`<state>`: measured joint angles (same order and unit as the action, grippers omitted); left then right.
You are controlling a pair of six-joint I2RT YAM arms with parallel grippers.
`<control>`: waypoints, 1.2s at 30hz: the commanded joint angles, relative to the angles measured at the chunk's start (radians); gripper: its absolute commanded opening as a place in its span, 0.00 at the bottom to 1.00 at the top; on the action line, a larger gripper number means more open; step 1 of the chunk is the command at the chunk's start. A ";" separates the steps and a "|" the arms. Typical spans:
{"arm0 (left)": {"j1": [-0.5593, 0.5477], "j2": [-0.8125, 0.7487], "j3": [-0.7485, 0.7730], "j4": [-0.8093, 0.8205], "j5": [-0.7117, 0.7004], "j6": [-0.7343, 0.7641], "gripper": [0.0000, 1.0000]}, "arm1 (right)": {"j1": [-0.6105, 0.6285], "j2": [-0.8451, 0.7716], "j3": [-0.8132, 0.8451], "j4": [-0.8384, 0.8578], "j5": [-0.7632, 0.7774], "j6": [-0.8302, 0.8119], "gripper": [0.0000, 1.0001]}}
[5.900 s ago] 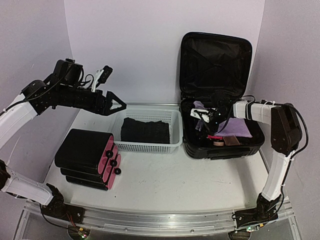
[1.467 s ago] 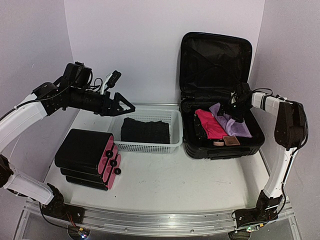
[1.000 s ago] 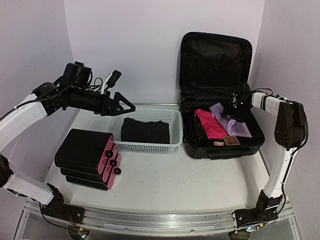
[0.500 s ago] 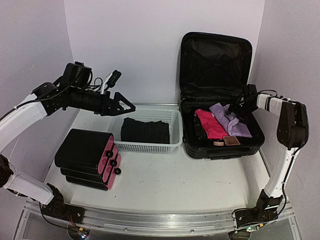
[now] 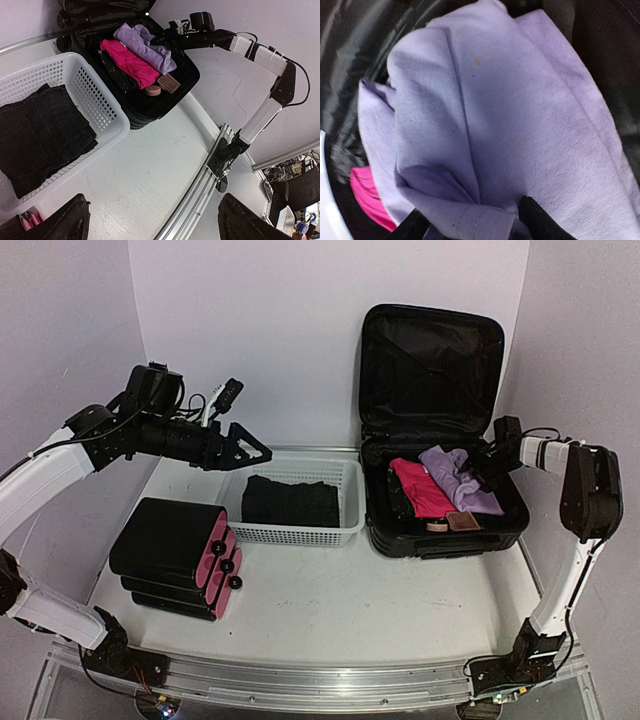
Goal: Open, take out, and arrange the luggage
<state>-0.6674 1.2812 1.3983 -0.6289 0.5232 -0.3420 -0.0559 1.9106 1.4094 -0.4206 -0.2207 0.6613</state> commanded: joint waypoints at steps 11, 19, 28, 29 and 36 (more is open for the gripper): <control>0.005 -0.015 0.016 0.059 0.031 -0.009 0.89 | -0.087 -0.100 -0.059 0.149 -0.206 0.161 0.61; 0.004 -0.003 0.022 0.063 0.041 -0.016 0.89 | -0.085 0.007 0.083 -0.020 -0.350 -0.089 0.94; 0.003 0.017 0.036 0.075 0.062 -0.027 0.89 | -0.072 0.051 0.128 -0.112 -0.331 -0.170 0.85; 0.003 0.017 0.036 0.074 0.063 -0.028 0.89 | -0.068 0.049 0.130 -0.121 -0.322 -0.179 0.85; 0.003 0.017 0.030 0.077 0.061 -0.028 0.89 | -0.055 0.039 0.113 -0.154 -0.227 -0.196 0.74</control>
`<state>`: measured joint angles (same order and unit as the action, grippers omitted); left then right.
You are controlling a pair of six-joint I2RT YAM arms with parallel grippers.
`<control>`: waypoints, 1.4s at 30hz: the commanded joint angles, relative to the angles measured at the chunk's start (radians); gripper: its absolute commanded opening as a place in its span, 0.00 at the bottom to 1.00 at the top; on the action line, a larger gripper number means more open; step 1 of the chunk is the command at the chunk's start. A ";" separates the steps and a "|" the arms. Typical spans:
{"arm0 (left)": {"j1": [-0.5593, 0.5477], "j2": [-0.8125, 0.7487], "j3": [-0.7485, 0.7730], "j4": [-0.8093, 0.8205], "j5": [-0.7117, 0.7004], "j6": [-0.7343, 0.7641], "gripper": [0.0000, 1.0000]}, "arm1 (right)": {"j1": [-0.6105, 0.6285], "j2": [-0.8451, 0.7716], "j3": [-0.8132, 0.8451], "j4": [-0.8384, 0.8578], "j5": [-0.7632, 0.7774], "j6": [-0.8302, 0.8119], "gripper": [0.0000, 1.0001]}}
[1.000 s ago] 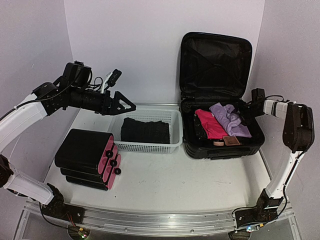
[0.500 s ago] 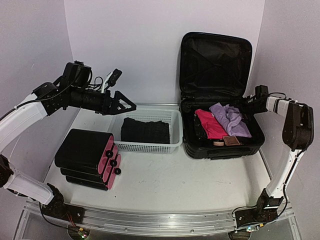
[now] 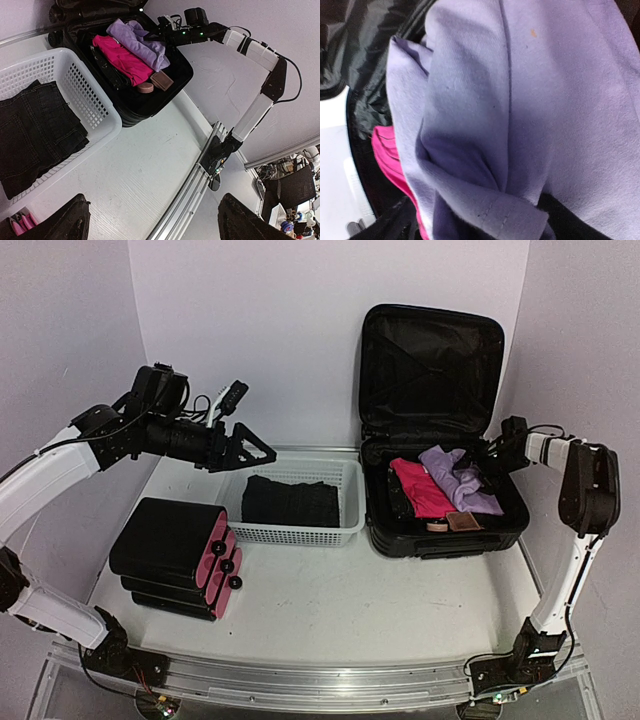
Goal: Open, take out, and arrange the luggage
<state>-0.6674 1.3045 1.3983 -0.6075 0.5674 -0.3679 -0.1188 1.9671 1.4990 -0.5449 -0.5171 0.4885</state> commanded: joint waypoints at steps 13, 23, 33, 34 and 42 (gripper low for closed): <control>0.003 -0.022 0.018 0.058 0.011 -0.006 0.88 | 0.019 -0.056 0.001 0.076 0.150 0.091 0.40; 0.002 -0.028 -0.005 0.070 -0.008 -0.008 0.88 | 0.054 -0.182 -0.083 0.291 0.072 0.190 0.00; 0.005 -0.031 -0.053 0.089 -0.107 -0.050 0.88 | 0.167 -0.215 -0.058 0.286 0.049 0.150 0.00; 0.005 -0.026 -0.054 0.090 -0.114 -0.066 0.88 | 0.172 -0.210 -0.048 0.266 0.049 0.133 0.00; 0.005 0.034 -0.056 0.130 -0.082 -0.222 0.87 | 0.249 -0.176 0.019 0.081 0.053 -0.104 0.00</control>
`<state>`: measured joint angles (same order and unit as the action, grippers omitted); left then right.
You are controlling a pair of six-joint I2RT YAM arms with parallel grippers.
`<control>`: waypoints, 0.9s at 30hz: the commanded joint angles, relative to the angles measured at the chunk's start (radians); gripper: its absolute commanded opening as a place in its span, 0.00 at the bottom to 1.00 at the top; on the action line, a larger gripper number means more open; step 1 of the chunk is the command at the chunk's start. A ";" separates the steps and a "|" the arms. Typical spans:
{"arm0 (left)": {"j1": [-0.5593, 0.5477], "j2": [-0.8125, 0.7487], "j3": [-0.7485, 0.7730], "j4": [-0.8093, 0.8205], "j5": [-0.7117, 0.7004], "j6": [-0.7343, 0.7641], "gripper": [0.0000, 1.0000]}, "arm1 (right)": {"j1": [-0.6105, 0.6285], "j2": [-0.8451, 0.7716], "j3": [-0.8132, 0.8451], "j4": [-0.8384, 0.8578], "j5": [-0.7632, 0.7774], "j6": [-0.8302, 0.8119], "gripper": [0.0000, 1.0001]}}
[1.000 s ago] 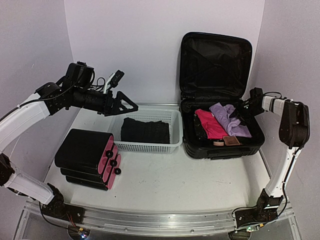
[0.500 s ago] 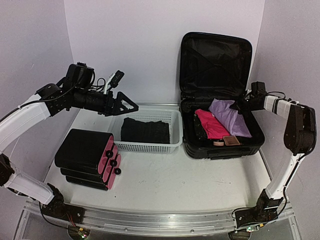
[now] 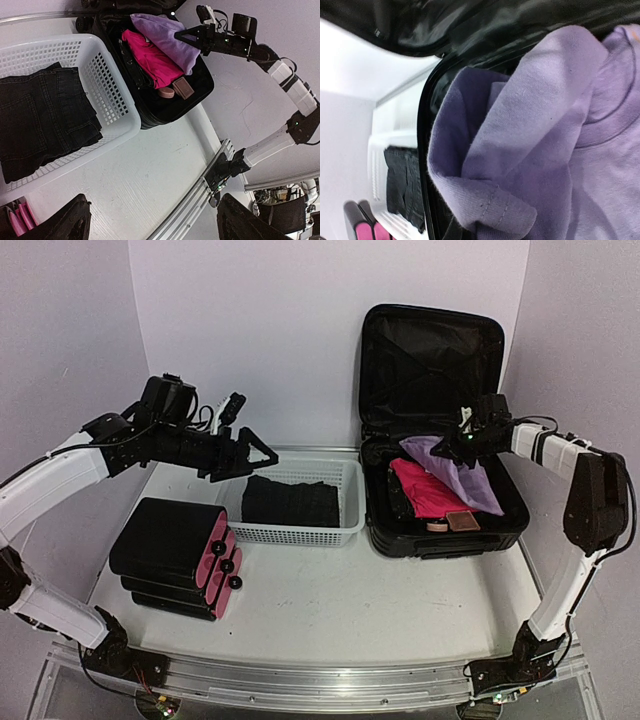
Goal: Open, take out, and arrange the luggage
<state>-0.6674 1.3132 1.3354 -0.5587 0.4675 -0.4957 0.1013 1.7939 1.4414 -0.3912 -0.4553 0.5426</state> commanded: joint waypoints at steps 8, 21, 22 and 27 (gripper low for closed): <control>0.001 0.150 -0.014 0.362 0.162 -0.420 0.88 | 0.044 0.004 0.058 -0.101 -0.019 -0.181 0.00; -0.147 0.630 0.489 0.381 0.010 -0.980 0.91 | 0.062 -0.017 -0.002 -0.024 -0.076 -0.206 0.00; -0.155 0.662 0.521 0.381 -0.014 -1.003 0.92 | 0.062 -0.021 -0.011 -0.016 -0.077 -0.211 0.00; -0.181 0.873 0.724 0.381 -0.056 -1.073 0.89 | 0.064 -0.027 -0.047 0.014 -0.109 -0.224 0.00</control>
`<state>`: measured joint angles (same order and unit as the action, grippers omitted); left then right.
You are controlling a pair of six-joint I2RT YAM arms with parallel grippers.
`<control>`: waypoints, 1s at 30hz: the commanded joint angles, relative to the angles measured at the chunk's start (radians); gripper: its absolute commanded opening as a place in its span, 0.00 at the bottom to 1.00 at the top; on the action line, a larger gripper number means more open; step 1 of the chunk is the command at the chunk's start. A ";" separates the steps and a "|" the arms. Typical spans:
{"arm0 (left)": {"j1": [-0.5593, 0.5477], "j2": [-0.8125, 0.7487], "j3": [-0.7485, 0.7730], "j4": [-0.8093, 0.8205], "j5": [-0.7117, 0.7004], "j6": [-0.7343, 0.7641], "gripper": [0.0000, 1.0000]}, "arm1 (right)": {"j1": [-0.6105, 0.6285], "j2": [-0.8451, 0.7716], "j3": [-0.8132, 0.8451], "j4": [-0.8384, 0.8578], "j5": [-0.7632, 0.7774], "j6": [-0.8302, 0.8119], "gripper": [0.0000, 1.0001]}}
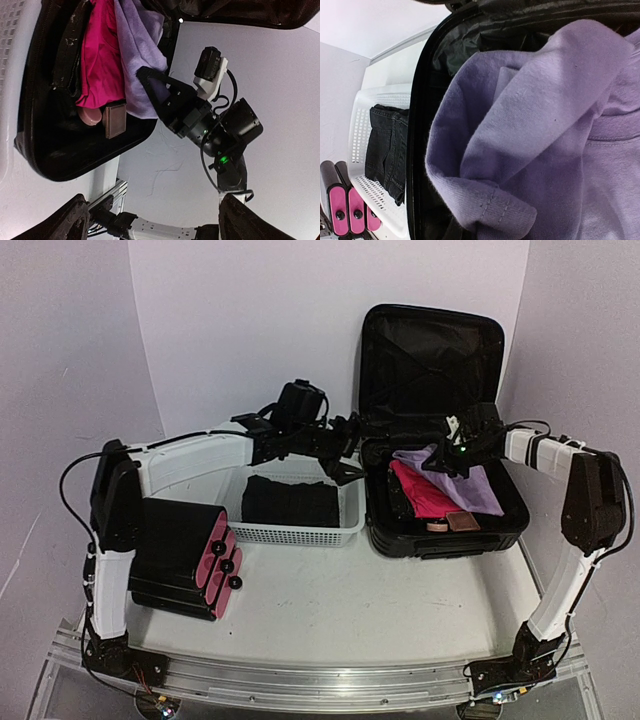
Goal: Open, take out, and arrange the luggage
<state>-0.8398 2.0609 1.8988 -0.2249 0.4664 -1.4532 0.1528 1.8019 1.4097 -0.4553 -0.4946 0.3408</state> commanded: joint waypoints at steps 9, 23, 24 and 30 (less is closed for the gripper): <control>-0.038 0.364 0.425 0.013 -0.128 -0.165 0.89 | 0.024 -0.110 -0.138 0.147 -0.113 -0.055 0.00; -0.068 0.568 0.633 0.008 -0.132 -0.168 0.95 | 0.076 -0.193 -0.249 0.217 -0.182 -0.116 0.00; -0.070 0.582 0.644 0.010 -0.125 -0.173 0.95 | 0.080 -0.193 -0.251 0.220 -0.190 -0.120 0.00; -0.069 0.611 0.650 0.024 -0.121 -0.152 0.97 | 0.110 -0.204 -0.276 0.222 -0.202 -0.149 0.00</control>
<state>-0.9100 2.6518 2.5076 -0.2329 0.3450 -1.6238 0.2333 1.6600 1.1408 -0.2916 -0.6254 0.2287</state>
